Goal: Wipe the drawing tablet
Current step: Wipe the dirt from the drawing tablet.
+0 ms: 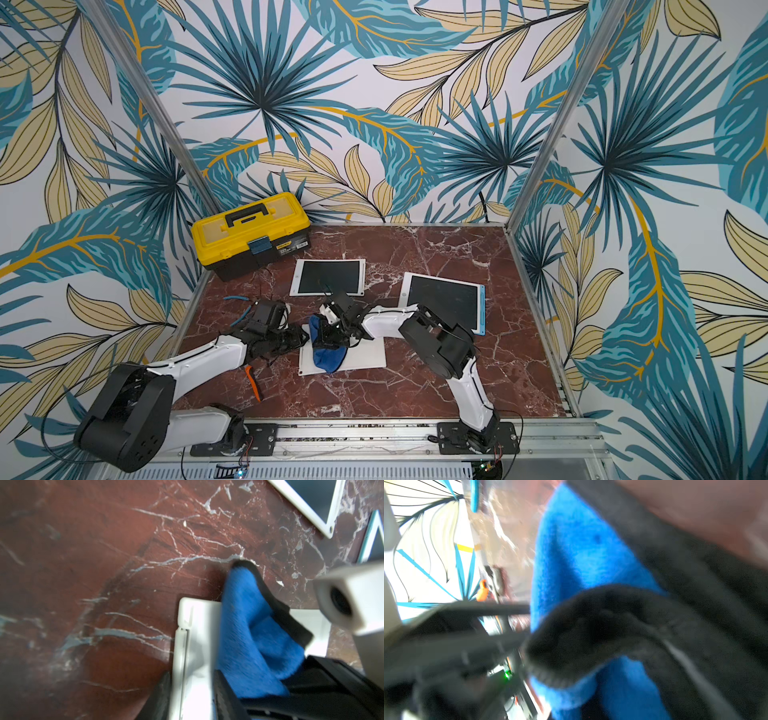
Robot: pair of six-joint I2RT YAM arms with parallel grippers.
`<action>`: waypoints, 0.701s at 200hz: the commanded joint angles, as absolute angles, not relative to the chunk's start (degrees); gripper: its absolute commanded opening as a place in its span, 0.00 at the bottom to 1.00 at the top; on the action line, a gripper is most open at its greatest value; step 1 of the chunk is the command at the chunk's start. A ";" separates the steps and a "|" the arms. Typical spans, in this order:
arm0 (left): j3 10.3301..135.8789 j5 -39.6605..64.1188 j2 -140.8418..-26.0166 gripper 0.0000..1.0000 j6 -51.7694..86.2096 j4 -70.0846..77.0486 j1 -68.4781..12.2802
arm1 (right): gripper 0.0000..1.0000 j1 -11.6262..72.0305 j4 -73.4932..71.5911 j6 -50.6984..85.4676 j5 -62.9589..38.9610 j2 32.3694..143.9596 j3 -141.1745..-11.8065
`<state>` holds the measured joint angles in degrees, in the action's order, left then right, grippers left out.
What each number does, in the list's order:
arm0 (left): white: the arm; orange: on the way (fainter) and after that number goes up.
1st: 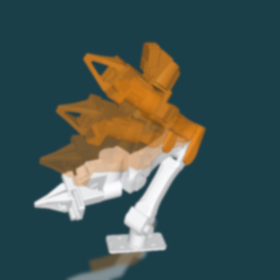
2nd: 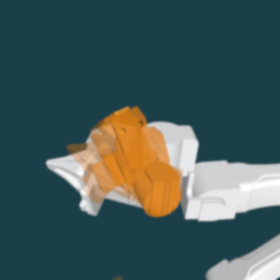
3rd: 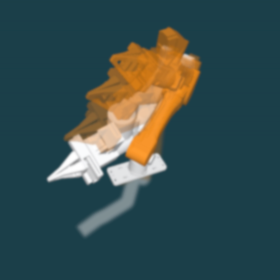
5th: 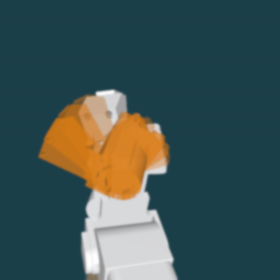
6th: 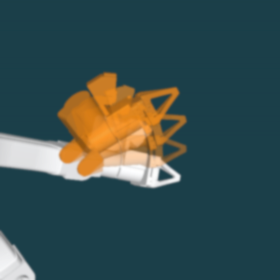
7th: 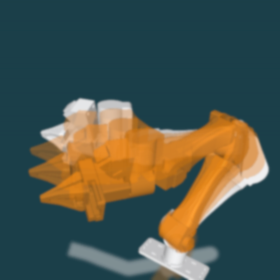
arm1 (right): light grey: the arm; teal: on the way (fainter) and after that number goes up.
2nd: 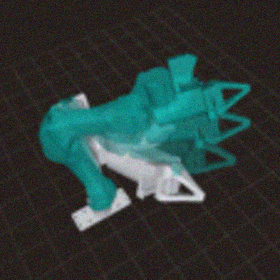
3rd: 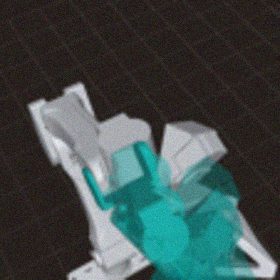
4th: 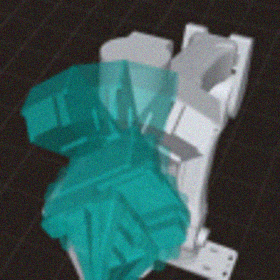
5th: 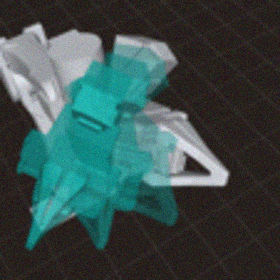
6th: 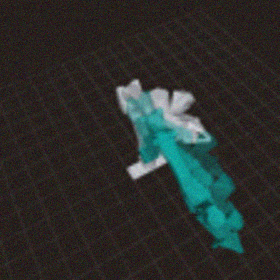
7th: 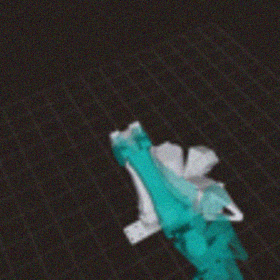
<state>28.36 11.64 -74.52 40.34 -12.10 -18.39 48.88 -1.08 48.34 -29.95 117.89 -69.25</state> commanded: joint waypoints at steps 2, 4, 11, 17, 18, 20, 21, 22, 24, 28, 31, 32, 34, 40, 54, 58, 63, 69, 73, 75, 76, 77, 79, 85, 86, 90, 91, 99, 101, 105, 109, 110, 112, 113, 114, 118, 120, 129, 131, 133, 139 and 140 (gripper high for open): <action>27.35 11.49 -76.57 0.25 39.51 -12.77 -18.52 | 0.08 46.88 3.75 46.57 -26.98 112.89 -63.39; 27.40 11.53 -76.73 0.24 39.47 -12.82 -18.54 | 0.08 46.63 3.95 46.40 -26.89 112.47 -63.13; 27.59 12.10 -77.26 0.22 39.38 -12.87 -18.54 | 0.08 46.41 4.89 45.92 -26.66 111.09 -62.30; 27.55 12.10 -77.38 0.22 39.50 -12.88 -18.54 | 0.08 46.49 5.81 45.39 -26.42 109.86 -61.78; 27.53 12.07 -77.41 0.22 39.52 -12.85 -18.54 | 0.08 46.49 5.94 45.28 -26.35 109.64 -61.69; 27.52 11.94 -77.43 0.22 39.57 -12.90 -18.54 | 0.08 46.49 6.16 45.14 -26.30 109.32 -61.48; 27.51 11.90 -77.43 0.22 39.60 -12.91 -18.54 | 0.08 46.49 6.33 45.02 -26.20 109.15 -61.41; 27.51 11.84 -77.43 0.22 39.62 -12.92 -18.54 | 0.08 46.49 6.55 44.92 -26.15 109.07 -61.34; 27.47 11.71 -77.32 0.22 39.63 -12.92 -18.54 | 0.08 45.18 6.87 44.78 -26.12 108.59 -61.17; 27.42 11.50 -77.22 0.22 39.74 -12.92 -18.54 | 0.09 44.56 7.49 44.42 -25.90 107.84 -60.89; 27.36 11.36 -77.11 0.22 39.80 -12.92 -18.54 | 0.09 44.36 7.93 44.27 -25.73 107.27 -60.60; 27.35 11.26 -77.09 0.22 39.81 -12.92 -18.54 | 0.09 44.33 8.10 44.19 -25.61 107.07 -60.58; 27.34 11.23 -77.02 0.22 39.86 -12.92 -18.54 | 0.09 44.24 8.40 44.01 -25.58 106.73 -60.45; 27.25 11.12 -76.86 0.21 39.91 -12.99 -18.50 | 0.09 43.85 9.33 43.40 -25.43 105.66 -60.02; 27.22 11.30 -76.68 0.21 39.82 -13.01 -18.54 | 0.10 42.91 11.87 41.87 -24.72 103.36 -58.97; 27.24 11.29 -76.73 0.21 39.81 -13.09 -18.54 | 0.10 42.54 13.60 41.45 -24.47 102.78 -58.59; 27.16 11.26 -76.78 0.21 39.79 -13.10 -18.54 | 0.10 42.04 15.09 40.88 -24.24 102.03 -58.03; 27.16 11.33 -76.84 0.21 39.81 -13.10 -18.54 | 0.10 41.44 16.49 40.08 -23.87 101.15 -57.35; 27.08 11.28 -76.94 0.21 39.81 -13.10 -18.54 | 0.10 40.99 17.43 39.52 -23.70 100.62 -56.81; 27.07 11.21 -76.98 0.21 39.88 -13.10 -18.54 | 0.10 40.74 17.83 39.23 -23.59 100.37 -56.50; 27.07 11.23 -77.03 0.21 39.89 -13.10 -18.54 | 0.10 40.63 18.05 39.17 -23.57 100.19 -56.33; 27.07 11.20 -77.10 0.21 39.90 -13.10 -18.54 | 0.10 40.49 18.26 39.05 -23.52 100.02 -56.16; 27.07 11.13 -77.15 0.21 39.97 -13.10 -18.54 | 0.10 40.18 18.65 38.75 -23.48 99.73 -55.81; 27.05 11.14 -77.45 0.21 40.06 -13.10 -18.54 | 0.10 39.38 19.90 38.05 -23.36 98.79 -54.76; 27.10 11.15 -77.49 0.21 40.07 -13.10 -18.54 | 0.10 39.20 20.10 37.92 -23.28 98.66 -54.54; 27.15 11.16 -77.74 0.20 40.14 -13.10 -18.54 | 0.10 38.66 20.95 37.41 -23.21 97.92 -53.79; 27.16 11.12 -77.81 0.20 40.20 -13.14 -18.54 | 0.10 38.49 21.11 37.25 -23.16 97.79 -53.57; 27.24 11.17 -78.30 0.18 40.16 -13.23 -18.54 | 0.10 37.27 22.63 36.18 -22.95 96.25 -52.04; 27.29 11.10 -78.42 0.18 40.23 -13.26 -18.54 | 0.10 36.91 22.99 35.94 -22.92 95.83 -51.55; 27.40 10.89 -78.67 0.17 40.35 -13.41 -18.52 | 0.10 36.23 23.67 35.40 -22.72 94.99 -50.81; 27.54 10.71 -78.91 0.16 40.44 -13.71 -18.53 | 0.11 35.67 24.72 34.67 -22.41 94.16 -50.10; 27.57 10.63 -78.96 0.16 40.48 -13.80 -18.54 | 0.10 35.59 24.88 34.52 -22.32 93.92 -49.92; 27.66 10.59 -79.07 0.15 40.44 -13.93 -18.54 | 0.10 35.24 25.36 34.16 -22.21 93.53 -49.61; 27.71 10.57 -79.13 0.15 40.44 -14.00 -18.54 | 0.11 35.11 25.56 34.04 -22.18 93.30 -49.42; 27.74 10.47 -79.16 0.15 40.52 -14.07 -18.54 | 0.11 34.96 25.74 33.90 -22.12 93.06 -49.23; 27.92 10.46 -79.41 0.15 40.55 -14.32 -18.54 | 0.11 34.52 26.59 33.17 -21.86 92.43 -48.67; 27.99 10.46 -79.51 0.15 40.59 -14.46 -18.54 | 0.11 34.36 26.93 32.90 -21.66 91.97 -48.38; 28.33 10.25 -79.96 0.14 40.67 -15.03 -18.62 | 0.11 33.56 28.51 31.82 -20.99 90.26 -47.51; 28.37 10.21 -80.06 0.14 40.69 -15.14 -18.61 | 0.11 33.42 28.84 31.64 -20.87 89.98 -47.34; 28.45 10.11 -80.24 0.14 40.74 -15.30 -18.63 | 0.11 33.36 29.18 31.47 -20.80 89.71 -47.26; 28.63 10.16 -80.57 0.14 40.75 -15.38 -18.63 | 0.11 33.17 29.84 31.05 -20.61 89.05 -46.95; 28.60 10.13 -80.63 0.14 40.72 -15.38 -18.63 | 0.11 33.19 29.90 31.04 -20.63 89.04 -46.94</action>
